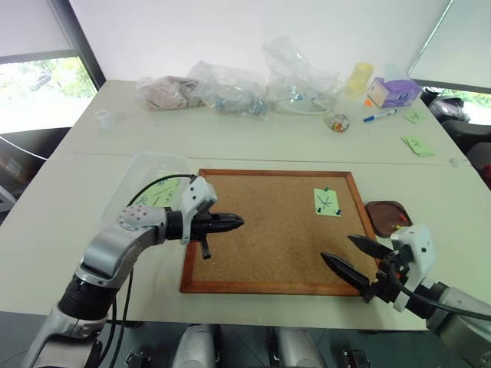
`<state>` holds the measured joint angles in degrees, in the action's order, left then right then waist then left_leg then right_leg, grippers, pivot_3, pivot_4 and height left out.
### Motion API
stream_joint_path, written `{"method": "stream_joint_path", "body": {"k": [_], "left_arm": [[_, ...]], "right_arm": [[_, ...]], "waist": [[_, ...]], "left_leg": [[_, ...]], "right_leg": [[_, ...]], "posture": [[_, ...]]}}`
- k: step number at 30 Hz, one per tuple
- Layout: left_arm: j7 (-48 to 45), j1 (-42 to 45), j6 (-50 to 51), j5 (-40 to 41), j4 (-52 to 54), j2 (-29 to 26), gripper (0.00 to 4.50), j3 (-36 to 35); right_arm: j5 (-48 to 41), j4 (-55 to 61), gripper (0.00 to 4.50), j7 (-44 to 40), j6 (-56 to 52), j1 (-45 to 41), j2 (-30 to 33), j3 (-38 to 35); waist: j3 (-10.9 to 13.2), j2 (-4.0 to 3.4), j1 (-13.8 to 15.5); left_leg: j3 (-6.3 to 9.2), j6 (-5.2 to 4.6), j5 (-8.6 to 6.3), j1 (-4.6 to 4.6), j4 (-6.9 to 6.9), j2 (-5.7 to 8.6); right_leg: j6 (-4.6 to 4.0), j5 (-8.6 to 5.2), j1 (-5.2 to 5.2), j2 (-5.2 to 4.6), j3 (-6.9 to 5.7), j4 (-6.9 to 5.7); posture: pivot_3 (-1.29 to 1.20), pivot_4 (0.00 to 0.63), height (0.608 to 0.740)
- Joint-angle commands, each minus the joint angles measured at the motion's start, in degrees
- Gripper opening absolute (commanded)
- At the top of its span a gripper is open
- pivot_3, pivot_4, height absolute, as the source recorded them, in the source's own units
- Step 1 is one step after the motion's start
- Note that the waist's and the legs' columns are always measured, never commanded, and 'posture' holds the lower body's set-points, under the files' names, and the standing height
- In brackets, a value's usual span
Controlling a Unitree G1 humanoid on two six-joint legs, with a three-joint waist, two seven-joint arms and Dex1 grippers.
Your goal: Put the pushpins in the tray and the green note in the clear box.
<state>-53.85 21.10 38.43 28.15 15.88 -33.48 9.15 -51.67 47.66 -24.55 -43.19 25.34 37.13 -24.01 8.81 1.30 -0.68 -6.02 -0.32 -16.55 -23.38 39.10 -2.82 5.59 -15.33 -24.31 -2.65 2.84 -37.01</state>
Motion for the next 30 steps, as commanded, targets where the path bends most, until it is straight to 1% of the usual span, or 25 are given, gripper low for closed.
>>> {"method": "stream_joint_path", "body": {"k": [1, 10, 19, 22, 24, 27, 30], "left_arm": [[0.47, 1.59, -0.31, 1.45, 0.59, 0.83, 0.04, -2.20], [-0.34, 2.57, 0.31, 1.85, -0.31, 0.84, 0.04, -2.19], [-0.68, 3.92, -0.14, 1.29, -1.49, 1.24, 0.04, -2.12], [-0.37, 6.54, -0.78, 0.76, -3.52, 1.84, 0.04, -2.51], [-1.10, 9.83, -3.33, -1.67, -6.11, 2.27, 0.04, -0.73], [-1.40, 14.73, -4.41, -3.00, -9.47, 5.02, 0.04, 1.26], [-2.76, 16.37, -7.65, -7.17, -12.64, 5.98, 0.04, 5.20]], "right_arm": [[0.69, 2.00, 4.50, -0.19, 1.46, 0.31, 0.20, -0.14], [1.80, 2.22, 4.50, 0.67, 2.48, 0.63, -0.49, 1.24], [3.32, 1.00, 4.50, 2.03, 2.26, -0.70, 0.18, 1.92], [0.37, -0.03, 4.50, 3.22, 0.21, -2.90, 0.31, 1.11], [-1.73, -0.60, 4.50, 4.05, 0.09, -5.54, 0.12, -0.12], [-1.13, -2.19, 4.50, 5.84, -0.19, -10.01, 0.61, 0.44], [1.59, -4.64, 4.50, 6.72, -0.03, -14.90, 1.13, 2.48]], "waist": [[0.00, 0.00, 0.00], [0.00, 0.02, -0.04], [0.01, 0.02, 0.00], [0.01, 0.03, 0.09], [0.01, 0.03, 0.05], [0.02, 0.05, 0.09], [0.01, 0.03, 0.02]], "left_leg": [[0.00, 0.00, 0.00, 0.00, 0.00, 0.00], [0.00, 0.00, 0.00, 0.00, 0.00, 0.02], [0.00, 0.00, 0.00, 0.00, 0.00, 0.01], [0.00, 0.00, 0.00, -0.01, 0.01, 0.04], [0.00, 0.00, 0.00, -0.01, 0.01, 0.08], [0.00, 0.00, 0.00, -0.01, 0.02, 0.13], [-0.01, -0.01, 0.00, -0.03, 0.03, 0.16]], "right_leg": [[0.00, 0.00, 0.00, 0.00, 0.00, 0.00], [0.00, 0.00, 0.00, 0.03, 0.00, 0.00], [0.00, 0.00, 0.00, 0.01, 0.00, 0.01], [0.00, 0.00, 0.00, 0.01, 0.00, 0.01], [0.00, 0.00, 0.00, 0.02, 0.00, 0.01], [0.01, 0.00, 0.01, 0.03, -0.01, 0.01], [0.02, 0.01, 0.02, 0.03, 0.00, 0.03]], "posture": [[0.00, 0.150, 0.737], [0.00, 0.150, 0.737], [0.00, 0.150, 0.737], [0.00, 0.150, 0.737], [0.00, 0.150, 0.737], [0.00, 0.150, 0.737], [0.00, 0.150, 0.737]]}}
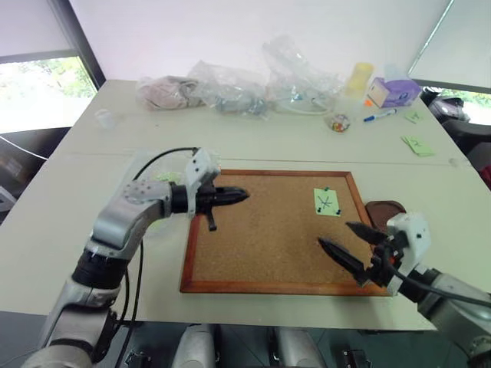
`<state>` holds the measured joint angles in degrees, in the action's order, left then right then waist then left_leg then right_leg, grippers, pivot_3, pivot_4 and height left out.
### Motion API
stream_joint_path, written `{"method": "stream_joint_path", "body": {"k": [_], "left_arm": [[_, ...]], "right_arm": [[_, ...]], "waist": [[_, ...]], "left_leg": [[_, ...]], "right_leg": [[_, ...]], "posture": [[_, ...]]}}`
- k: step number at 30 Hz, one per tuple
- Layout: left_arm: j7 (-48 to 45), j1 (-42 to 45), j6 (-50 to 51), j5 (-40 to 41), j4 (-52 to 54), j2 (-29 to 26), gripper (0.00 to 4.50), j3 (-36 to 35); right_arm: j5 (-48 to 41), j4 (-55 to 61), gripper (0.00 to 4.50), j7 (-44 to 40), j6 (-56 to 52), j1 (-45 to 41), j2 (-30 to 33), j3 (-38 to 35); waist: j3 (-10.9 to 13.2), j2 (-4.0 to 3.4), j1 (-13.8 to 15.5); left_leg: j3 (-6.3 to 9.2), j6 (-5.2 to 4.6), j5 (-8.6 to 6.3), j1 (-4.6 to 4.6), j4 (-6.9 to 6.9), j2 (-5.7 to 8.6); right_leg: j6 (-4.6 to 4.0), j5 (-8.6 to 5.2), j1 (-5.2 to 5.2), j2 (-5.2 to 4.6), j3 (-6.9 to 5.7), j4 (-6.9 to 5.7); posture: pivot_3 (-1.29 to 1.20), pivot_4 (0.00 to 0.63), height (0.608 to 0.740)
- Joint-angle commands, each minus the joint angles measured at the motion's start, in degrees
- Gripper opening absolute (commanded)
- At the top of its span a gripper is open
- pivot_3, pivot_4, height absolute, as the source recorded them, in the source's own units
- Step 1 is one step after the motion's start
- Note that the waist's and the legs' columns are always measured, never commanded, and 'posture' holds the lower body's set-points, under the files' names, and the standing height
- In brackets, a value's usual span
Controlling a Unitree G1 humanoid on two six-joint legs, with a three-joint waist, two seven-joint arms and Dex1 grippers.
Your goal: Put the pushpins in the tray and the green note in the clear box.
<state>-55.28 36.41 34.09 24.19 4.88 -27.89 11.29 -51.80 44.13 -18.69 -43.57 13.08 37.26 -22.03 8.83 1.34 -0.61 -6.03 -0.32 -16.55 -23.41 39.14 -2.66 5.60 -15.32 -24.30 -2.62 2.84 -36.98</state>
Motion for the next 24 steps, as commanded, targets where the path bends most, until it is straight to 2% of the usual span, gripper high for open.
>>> {"method": "stream_joint_path", "body": {"k": [1, 11, 17, 24], "left_arm": [[-1.96, 1.40, -5.14, -5.24, -3.48, 0.41, 0.04, 4.83], [-5.44, 3.27, -14.63, -13.87, -15.84, 4.83, 0.04, 11.23], [-4.73, 3.88, -17.29, -20.61, -19.44, 4.73, 0.04, 14.43], [-4.62, 2.81, -16.32, -21.76, -19.14, 5.73, 0.04, 14.34]], "right_arm": [[3.73, -3.02, 4.50, 1.28, 0.26, -4.92, 1.49, 1.82], [16.32, -24.36, 4.50, 2.67, 1.27, -23.52, -1.38, 11.41], [21.42, -31.36, 4.50, 0.70, 2.24, -28.16, -2.20, 14.48], [25.24, -37.57, 4.50, -1.98, 4.63, -31.56, -3.82, 15.33]], "waist": [[-0.01, -0.02, -0.09], [0.02, -0.01, 0.00], [0.02, -0.02, -0.06], [-0.02, -0.06, 0.01]], "left_leg": [[0.00, 0.00, 0.00, 0.00, -0.01, 0.01], [-0.02, -0.01, 0.00, -0.08, -0.01, 0.00], [-0.03, -0.01, 0.00, -0.09, -0.01, 0.00], [-0.02, -0.01, 0.01, -0.07, 0.01, 0.00]], "right_leg": [[0.00, 0.00, -0.01, 0.00, 0.00, 0.01], [0.14, 0.07, -0.12, 0.05, 0.01, -0.02], [0.21, 0.11, -0.12, 0.04, 0.01, -0.03], [0.21, 0.11, -0.10, 0.02, 0.01, -0.06]], "posture": [[0.00, 0.150, 0.737], [0.00, 0.150, 0.737], [0.00, 0.150, 0.737], [0.00, 0.150, 0.737]]}}
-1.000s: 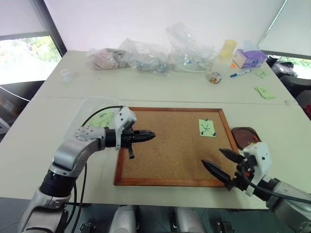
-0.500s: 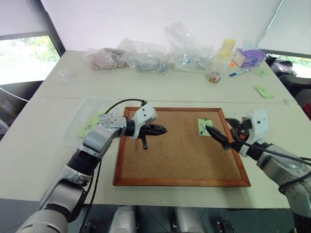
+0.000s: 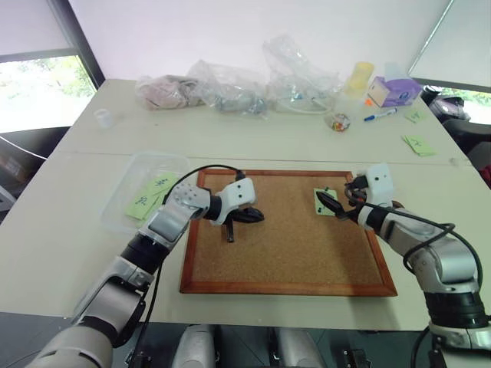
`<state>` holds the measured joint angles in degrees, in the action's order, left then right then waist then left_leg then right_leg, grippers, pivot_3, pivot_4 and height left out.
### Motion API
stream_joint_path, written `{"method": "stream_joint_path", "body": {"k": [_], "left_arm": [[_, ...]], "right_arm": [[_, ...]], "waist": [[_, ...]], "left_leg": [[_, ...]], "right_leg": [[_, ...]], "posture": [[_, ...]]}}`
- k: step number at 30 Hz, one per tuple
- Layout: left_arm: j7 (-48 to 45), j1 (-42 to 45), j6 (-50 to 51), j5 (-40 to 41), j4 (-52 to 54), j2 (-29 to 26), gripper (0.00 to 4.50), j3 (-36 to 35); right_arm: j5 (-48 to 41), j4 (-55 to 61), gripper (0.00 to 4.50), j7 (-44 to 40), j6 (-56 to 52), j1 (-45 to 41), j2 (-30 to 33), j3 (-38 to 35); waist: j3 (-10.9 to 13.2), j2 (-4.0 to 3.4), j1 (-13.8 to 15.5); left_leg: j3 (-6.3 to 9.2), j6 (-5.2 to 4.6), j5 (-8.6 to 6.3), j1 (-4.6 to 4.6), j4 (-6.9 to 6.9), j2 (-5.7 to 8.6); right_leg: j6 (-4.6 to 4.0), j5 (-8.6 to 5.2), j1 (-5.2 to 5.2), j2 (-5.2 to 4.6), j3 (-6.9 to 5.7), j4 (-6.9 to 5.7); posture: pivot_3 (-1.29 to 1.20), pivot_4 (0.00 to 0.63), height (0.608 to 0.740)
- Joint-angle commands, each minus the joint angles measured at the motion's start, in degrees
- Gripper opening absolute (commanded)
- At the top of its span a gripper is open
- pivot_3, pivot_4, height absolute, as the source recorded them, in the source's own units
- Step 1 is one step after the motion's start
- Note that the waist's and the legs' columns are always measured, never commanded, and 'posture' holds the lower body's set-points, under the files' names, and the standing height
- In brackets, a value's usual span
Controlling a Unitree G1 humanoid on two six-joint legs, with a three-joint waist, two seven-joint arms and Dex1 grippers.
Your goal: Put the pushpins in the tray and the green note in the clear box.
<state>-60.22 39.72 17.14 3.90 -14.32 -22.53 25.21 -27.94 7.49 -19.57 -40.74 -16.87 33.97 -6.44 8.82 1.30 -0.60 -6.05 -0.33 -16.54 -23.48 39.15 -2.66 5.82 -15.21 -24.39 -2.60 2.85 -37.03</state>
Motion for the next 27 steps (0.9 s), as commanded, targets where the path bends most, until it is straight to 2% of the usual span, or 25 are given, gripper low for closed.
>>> {"method": "stream_joint_path", "body": {"k": [1, 5, 7, 8, 15, 21, 27], "left_arm": [[0.34, -0.57, 0.65, -1.55, 0.06, 0.48, 0.04, 0.37], [0.56, -0.77, 0.76, -1.80, 0.10, 0.86, 0.04, 0.26], [0.64, -0.90, 0.72, -1.94, 0.19, 1.04, 0.00, 0.24], [0.65, -0.93, 0.70, -2.01, 0.21, 1.11, 0.00, 0.22], [0.80, -1.01, 0.53, -2.35, 0.26, 1.12, 0.00, 0.10], [0.96, -1.00, 0.38, -2.63, 0.11, 1.11, 0.00, -0.07], [0.63, -1.60, 1.04, -3.97, 0.01, 0.90, 0.00, 1.23]], "right_arm": [[1.83, -1.67, 4.50, -1.38, 2.04, -2.06, -0.81, -0.15], [2.94, -4.39, 4.50, -2.42, 2.63, -3.54, -2.02, -0.07], [3.55, -7.01, 3.94, -2.79, 3.48, -4.68, -2.86, -0.21], [3.88, -7.92, 3.61, -3.01, 3.84, -5.06, -3.12, -0.24], [4.92, -10.25, 0.03, -4.70, 4.35, -6.00, -4.34, -0.57], [5.26, -9.59, 0.03, -4.30, 5.86, -5.55, -5.41, -1.80], [7.11, -8.66, 0.03, -3.03, 11.69, -4.46, -7.07, -3.51]], "waist": [[-0.01, -0.01, 0.02], [-0.01, -0.02, 0.06], [-0.01, -0.02, 0.03], [-0.02, -0.02, 0.02], [-0.03, -0.05, 0.09], [-0.03, -0.05, 0.00], [-0.04, -0.06, -0.06]], "left_leg": [[0.00, 0.00, 0.00, 0.00, 0.00, 0.00], [0.00, 0.00, 0.00, 0.00, 0.01, 0.01], [0.00, 0.00, 0.00, 0.00, 0.01, 0.01], [-0.01, 0.00, 0.00, 0.01, 0.02, 0.01], [0.00, 0.00, 0.00, 0.02, 0.02, 0.02], [0.00, 0.00, 0.00, 0.03, 0.02, 0.02], [-0.01, 0.00, 0.00, 0.04, 0.02, 0.02]], "right_leg": [[0.00, 0.00, 0.01, -0.01, 0.00, 0.00], [0.01, 0.01, 0.02, -0.02, 0.00, 0.00], [0.01, 0.01, 0.03, -0.02, 0.00, 0.00], [0.01, 0.01, 0.03, -0.02, 0.00, 0.00], [0.02, 0.01, 0.06, -0.04, -0.01, -0.01], [0.02, 0.01, 0.06, -0.03, -0.01, -0.02], [0.03, 0.02, 0.06, -0.03, -0.01, -0.03]], "posture": [[0.00, 0.150, 0.737], [0.00, 0.150, 0.737], [0.00, 0.150, 0.737], [0.00, 0.150, 0.737], [0.00, 0.150, 0.737], [0.00, 0.150, 0.737], [0.00, 0.150, 0.737]]}}
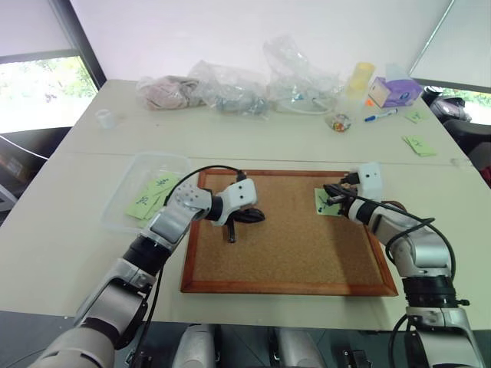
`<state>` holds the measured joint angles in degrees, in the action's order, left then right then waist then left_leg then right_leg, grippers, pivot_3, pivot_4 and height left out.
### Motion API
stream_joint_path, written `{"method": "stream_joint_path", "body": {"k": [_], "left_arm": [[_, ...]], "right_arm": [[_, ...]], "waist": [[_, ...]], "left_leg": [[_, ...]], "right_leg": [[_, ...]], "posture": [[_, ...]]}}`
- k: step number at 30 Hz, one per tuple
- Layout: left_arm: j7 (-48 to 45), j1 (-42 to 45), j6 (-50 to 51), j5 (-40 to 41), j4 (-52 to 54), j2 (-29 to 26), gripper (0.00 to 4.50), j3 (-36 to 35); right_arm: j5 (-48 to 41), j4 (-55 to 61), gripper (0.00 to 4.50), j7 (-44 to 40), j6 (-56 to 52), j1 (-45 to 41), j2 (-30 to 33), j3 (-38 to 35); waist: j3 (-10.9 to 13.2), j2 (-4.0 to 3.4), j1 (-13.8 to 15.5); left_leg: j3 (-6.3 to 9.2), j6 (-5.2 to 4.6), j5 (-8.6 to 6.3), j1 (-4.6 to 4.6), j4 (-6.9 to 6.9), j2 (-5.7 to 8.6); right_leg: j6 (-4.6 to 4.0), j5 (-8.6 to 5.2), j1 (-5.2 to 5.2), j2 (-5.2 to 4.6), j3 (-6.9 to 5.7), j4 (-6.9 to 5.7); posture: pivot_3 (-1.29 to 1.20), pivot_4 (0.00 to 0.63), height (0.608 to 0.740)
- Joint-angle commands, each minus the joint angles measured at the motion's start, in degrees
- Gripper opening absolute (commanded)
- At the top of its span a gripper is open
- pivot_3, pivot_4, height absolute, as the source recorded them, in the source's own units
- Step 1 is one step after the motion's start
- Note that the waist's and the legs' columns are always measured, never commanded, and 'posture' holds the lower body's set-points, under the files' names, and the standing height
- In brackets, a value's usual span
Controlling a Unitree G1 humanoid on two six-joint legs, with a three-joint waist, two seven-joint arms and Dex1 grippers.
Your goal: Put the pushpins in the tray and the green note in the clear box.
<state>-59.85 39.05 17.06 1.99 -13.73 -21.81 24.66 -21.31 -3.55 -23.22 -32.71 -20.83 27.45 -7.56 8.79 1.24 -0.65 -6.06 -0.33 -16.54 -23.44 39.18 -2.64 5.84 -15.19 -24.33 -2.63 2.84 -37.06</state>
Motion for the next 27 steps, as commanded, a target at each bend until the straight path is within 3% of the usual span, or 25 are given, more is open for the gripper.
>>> {"method": "stream_joint_path", "body": {"k": [1, 9, 18, 27], "left_arm": [[0.24, -1.01, 1.34, -2.33, -0.69, 0.25, 0.00, 1.93], [-0.23, -1.47, 1.75, -2.71, -0.74, 0.24, 0.00, 2.49], [0.68, -2.14, 2.33, -2.27, 1.32, 0.02, 0.00, 1.23], [0.59, -2.02, 2.44, -2.45, 1.51, 0.96, 0.00, 1.33]], "right_arm": [[0.72, 2.45, 0.03, 0.84, 4.84, -0.35, -0.73, -2.69], [1.86, 2.91, 0.03, 2.38, 7.97, 1.12, -1.39, -4.40], [2.81, 15.04, 0.03, 9.63, 3.57, 14.37, 0.93, -14.71], [3.40, 17.12, 0.03, 12.00, 0.84, 20.79, 0.40, -16.30]], "waist": [[0.00, 0.00, 0.00], [-0.02, -0.02, 0.03], [-0.06, -0.09, 0.12], [-0.12, -0.18, 0.00]], "left_leg": [[0.00, 0.00, 0.00, 0.00, 0.00, 0.00], [0.00, 0.00, 0.00, 0.03, 0.00, 0.00], [0.02, 0.00, 0.00, 0.04, -0.01, -0.01], [0.02, 0.00, 0.00, 0.08, -0.01, 0.00]], "right_leg": [[0.00, 0.00, 0.00, 0.00, 0.00, 0.00], [0.00, 0.00, 0.02, 0.00, 0.00, -0.02], [0.00, 0.00, 0.03, 0.00, 0.01, -0.02], [-0.04, -0.02, 0.08, 0.01, 0.03, -0.01]], "posture": [[0.00, 0.150, 0.737], [0.00, 0.150, 0.737], [0.00, 0.150, 0.737], [0.00, 0.150, 0.737]]}}
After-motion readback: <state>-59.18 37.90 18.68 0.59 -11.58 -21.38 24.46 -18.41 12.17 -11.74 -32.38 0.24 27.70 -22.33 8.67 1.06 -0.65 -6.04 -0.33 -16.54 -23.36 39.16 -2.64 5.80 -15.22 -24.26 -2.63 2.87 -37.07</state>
